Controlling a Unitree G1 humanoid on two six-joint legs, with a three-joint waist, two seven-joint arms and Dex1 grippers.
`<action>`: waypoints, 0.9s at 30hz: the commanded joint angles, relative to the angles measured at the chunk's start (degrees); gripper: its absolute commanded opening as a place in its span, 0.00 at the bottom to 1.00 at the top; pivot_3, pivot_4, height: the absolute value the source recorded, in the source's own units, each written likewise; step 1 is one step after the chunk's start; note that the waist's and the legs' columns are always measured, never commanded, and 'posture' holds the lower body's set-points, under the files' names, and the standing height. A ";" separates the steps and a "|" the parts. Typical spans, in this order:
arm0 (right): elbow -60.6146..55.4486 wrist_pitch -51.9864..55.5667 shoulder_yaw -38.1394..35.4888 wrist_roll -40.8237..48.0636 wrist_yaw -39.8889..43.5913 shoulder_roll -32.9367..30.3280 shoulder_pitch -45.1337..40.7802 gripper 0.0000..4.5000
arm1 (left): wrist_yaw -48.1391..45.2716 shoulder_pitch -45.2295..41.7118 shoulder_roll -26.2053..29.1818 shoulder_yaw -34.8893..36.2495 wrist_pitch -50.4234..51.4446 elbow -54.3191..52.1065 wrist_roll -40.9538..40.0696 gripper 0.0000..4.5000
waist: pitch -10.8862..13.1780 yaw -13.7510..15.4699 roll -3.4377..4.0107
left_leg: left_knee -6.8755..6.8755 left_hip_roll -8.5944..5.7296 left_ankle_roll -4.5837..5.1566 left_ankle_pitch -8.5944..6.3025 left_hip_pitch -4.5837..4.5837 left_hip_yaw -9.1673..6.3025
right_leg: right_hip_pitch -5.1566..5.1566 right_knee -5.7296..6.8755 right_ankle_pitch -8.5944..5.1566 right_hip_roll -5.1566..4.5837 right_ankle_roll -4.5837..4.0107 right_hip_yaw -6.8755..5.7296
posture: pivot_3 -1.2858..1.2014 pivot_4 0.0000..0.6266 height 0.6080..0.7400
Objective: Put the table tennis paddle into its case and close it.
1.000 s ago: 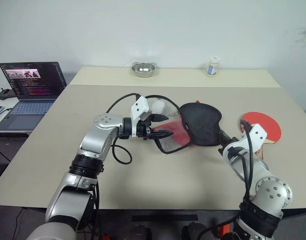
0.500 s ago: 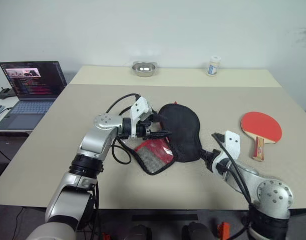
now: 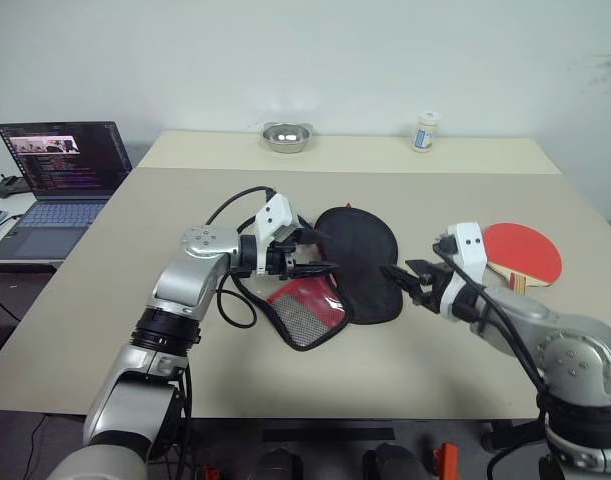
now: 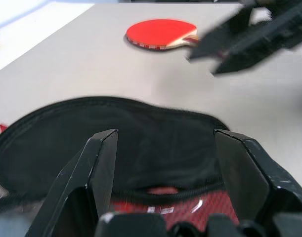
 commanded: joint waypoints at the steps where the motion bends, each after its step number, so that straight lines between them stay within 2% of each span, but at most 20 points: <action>1: 8.58 -6.25 5.10 -8.41 6.47 -0.09 -4.22 0.98 | -2.15 -0.50 2.58 1.18 0.08 -0.33 -0.08 0.75 | 0.01 -0.04 -0.01 | 0.00 0.00 0.00 0.00 0.00 0.01 | 0.00 0.00 0.06 0.01 -0.11 0.00 | 0.52 0.24 1.00; 7: 25.68 -14.36 8.87 -19.24 13.50 2.28 -10.66 0.98 | -2.25 -0.77 4.13 1.31 -0.12 0.19 0.39 0.75 | 0.04 0.15 -0.06 | 0.03 -0.01 0.00 0.00 -0.08 0.01 | -0.04 -0.02 0.07 -0.01 -0.12 -0.01 | 0.52 0.24 1.00; 11: 31.85 -16.84 9.60 -24.15 16.40 3.77 -13.13 0.98 | -1.72 -0.64 4.36 1.42 -0.20 -0.30 0.69 0.75 | 0.04 0.20 -0.06 | 0.05 -0.01 0.00 0.00 -0.13 0.01 | -0.08 -0.01 0.07 -0.02 -0.12 -0.03 | 0.52 0.24 1.00; 18: 33.67 -17.61 8.51 -29.84 17.08 5.19 -14.14 0.98 | -0.95 -0.07 4.72 1.85 -0.05 -1.16 0.82 0.75 | 0.04 0.12 -0.06 | 0.05 0.00 -0.01 0.01 -0.13 0.00 | -0.11 0.08 0.08 -0.03 -0.13 -0.03 | 0.52 0.24 1.00; 27: 27.92 -14.75 6.32 -32.82 17.17 4.27 -11.93 0.98 | -1.65 0.00 4.67 1.56 -0.10 -0.92 0.28 0.75 | 0.04 0.12 -0.05 | 0.07 0.00 -0.02 0.01 -0.13 0.00 | -0.11 0.11 0.08 -0.06 -0.13 -0.05 | 0.52 0.24 1.00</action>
